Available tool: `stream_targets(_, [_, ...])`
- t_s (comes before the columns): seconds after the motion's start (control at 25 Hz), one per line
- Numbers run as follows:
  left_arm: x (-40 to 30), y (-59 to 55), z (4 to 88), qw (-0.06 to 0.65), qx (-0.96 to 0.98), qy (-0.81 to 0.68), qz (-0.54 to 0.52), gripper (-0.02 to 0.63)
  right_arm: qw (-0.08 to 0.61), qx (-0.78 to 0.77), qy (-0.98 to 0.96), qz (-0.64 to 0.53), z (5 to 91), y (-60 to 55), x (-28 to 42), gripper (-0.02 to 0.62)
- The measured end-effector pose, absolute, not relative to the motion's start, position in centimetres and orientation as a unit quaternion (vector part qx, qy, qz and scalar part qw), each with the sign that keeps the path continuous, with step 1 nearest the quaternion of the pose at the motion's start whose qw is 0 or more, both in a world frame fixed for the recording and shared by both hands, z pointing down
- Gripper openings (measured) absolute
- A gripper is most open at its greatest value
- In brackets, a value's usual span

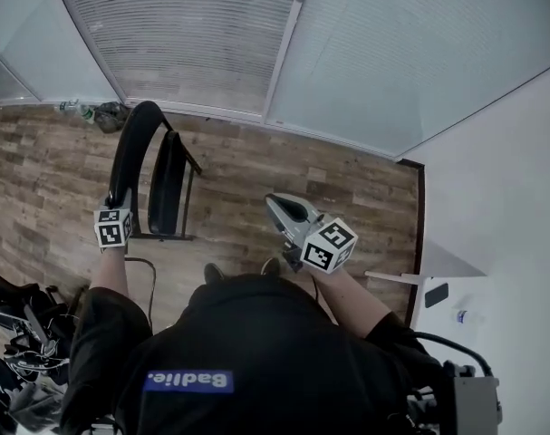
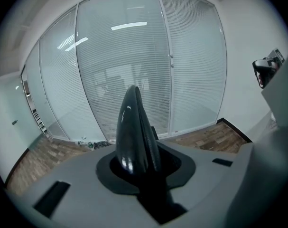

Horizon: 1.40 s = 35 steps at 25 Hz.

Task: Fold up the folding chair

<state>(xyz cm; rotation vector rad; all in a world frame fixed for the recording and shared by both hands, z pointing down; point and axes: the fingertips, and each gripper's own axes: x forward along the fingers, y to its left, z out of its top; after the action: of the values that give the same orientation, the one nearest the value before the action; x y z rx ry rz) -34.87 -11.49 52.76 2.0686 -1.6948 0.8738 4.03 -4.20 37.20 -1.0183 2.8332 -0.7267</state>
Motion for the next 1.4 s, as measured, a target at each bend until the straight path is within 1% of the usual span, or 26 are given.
stream_targets(0.2, [-34.8,-11.7,52.7,0.162,0.726,-0.595,0.306,0.087,0.05,-0.332,0.924,-0.185,34.4,-3.7,5.3,0.002])
stream_targets(0.48, [-34.7,-11.4,52.6,0.161,0.725,-0.595,0.306,0.087,0.053,-0.328,0.933,-0.136,31.9,-2.1,5.6,0.002])
stream_targets(0.8, [-34.0,-11.4,52.4,0.159,0.725,-0.595,0.308,0.087,0.053,-0.326,0.933,-0.144,32.2,-1.1,5.2,0.002])
stream_targets(1.4, [-33.6,-11.7,52.7,0.156,0.723,-0.597,0.312,0.087,0.049,-0.338,0.926,-0.158,33.4,-0.8,6.9,0.002])
